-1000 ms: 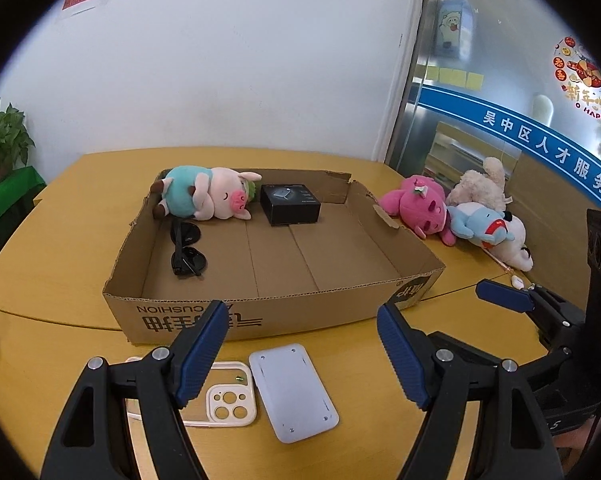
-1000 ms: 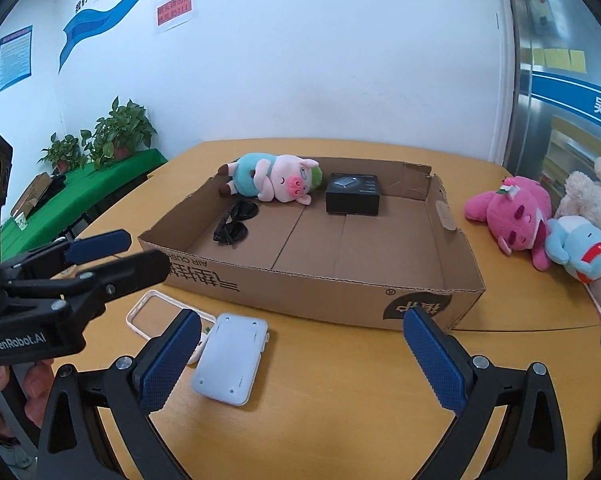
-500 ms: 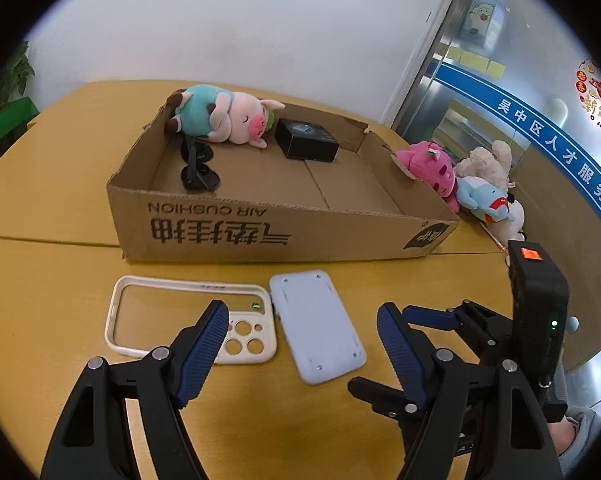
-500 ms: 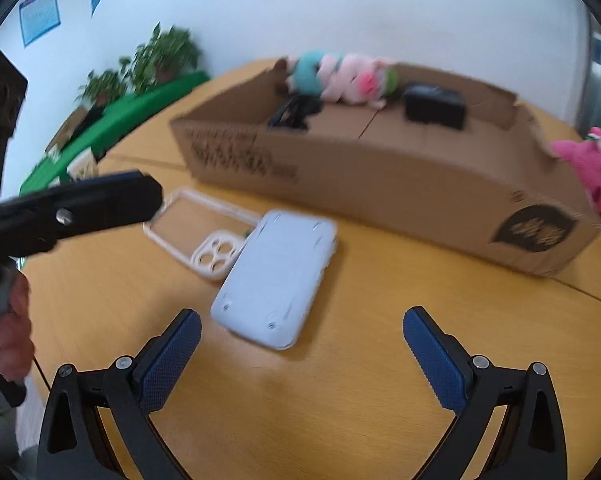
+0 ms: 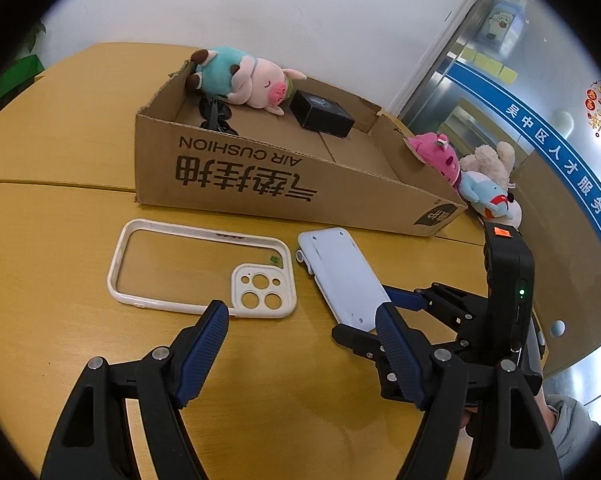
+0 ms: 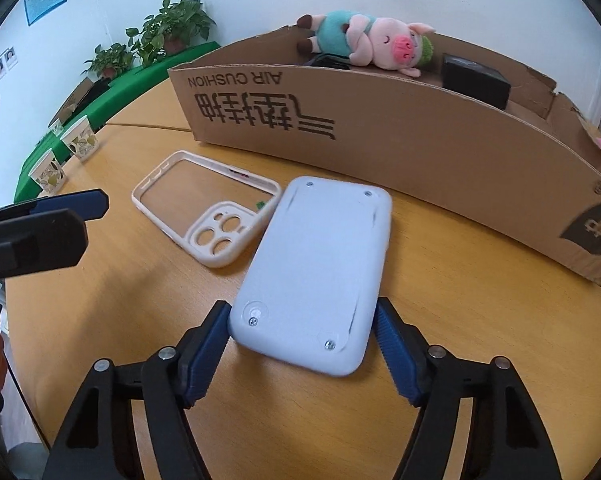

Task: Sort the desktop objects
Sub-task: 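Close both grippers on the sides of the white power bank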

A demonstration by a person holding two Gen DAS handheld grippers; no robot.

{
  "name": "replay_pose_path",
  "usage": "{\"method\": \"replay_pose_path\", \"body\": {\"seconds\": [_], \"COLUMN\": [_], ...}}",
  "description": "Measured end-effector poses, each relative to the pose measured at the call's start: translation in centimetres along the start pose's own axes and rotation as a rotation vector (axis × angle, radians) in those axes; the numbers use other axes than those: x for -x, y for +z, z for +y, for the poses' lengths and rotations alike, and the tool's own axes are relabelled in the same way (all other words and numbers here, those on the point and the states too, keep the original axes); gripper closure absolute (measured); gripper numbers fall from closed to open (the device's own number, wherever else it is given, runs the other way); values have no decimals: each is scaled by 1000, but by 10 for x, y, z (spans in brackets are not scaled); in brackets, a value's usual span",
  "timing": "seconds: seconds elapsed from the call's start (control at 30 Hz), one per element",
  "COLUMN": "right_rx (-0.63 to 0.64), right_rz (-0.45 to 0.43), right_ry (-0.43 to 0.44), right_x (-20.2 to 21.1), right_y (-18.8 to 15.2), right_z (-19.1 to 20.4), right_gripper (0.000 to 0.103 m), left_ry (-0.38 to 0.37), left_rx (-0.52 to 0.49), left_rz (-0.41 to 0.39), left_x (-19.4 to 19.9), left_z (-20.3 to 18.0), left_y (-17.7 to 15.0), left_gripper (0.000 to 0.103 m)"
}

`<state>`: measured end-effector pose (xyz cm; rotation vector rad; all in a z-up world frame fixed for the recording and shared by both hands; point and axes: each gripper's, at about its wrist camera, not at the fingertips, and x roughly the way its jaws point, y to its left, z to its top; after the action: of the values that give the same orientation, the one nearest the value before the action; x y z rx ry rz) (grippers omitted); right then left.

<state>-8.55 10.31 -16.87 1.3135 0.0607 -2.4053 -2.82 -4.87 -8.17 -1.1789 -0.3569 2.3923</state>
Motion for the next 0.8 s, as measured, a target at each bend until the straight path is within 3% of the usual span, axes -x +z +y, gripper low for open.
{"method": "replay_pose_path", "body": {"seconds": [0.37, 0.43, 0.53, 0.57, 0.67, 0.8], "right_rx": [-91, -98, -111, -109, -112, -146], "right_rz": [-17, -20, -24, -26, -32, -55], "right_ry": [-55, -57, -51, -39, -34, 4], "right_x": [34, 37, 41, 42, 45, 51], "right_y": [-42, -46, -51, -53, -57, -61], "right_z": [-42, -43, -44, -43, -42, -44], "right_gripper": [36, 36, 36, 36, 36, 36], "left_ry": [-195, -221, -222, -204, -207, -168], "left_rx": [-10, -11, -5, 1, 35, -10], "left_rz": [203, 246, 287, 300, 297, 268], "left_x": [-81, -98, -113, -119, -121, -111], "left_z": [-56, -67, -75, -76, -74, -83], "left_y": [9, 10, 8, 6, 3, 2], "left_gripper": [28, 32, 52, 64, 68, 69]}}
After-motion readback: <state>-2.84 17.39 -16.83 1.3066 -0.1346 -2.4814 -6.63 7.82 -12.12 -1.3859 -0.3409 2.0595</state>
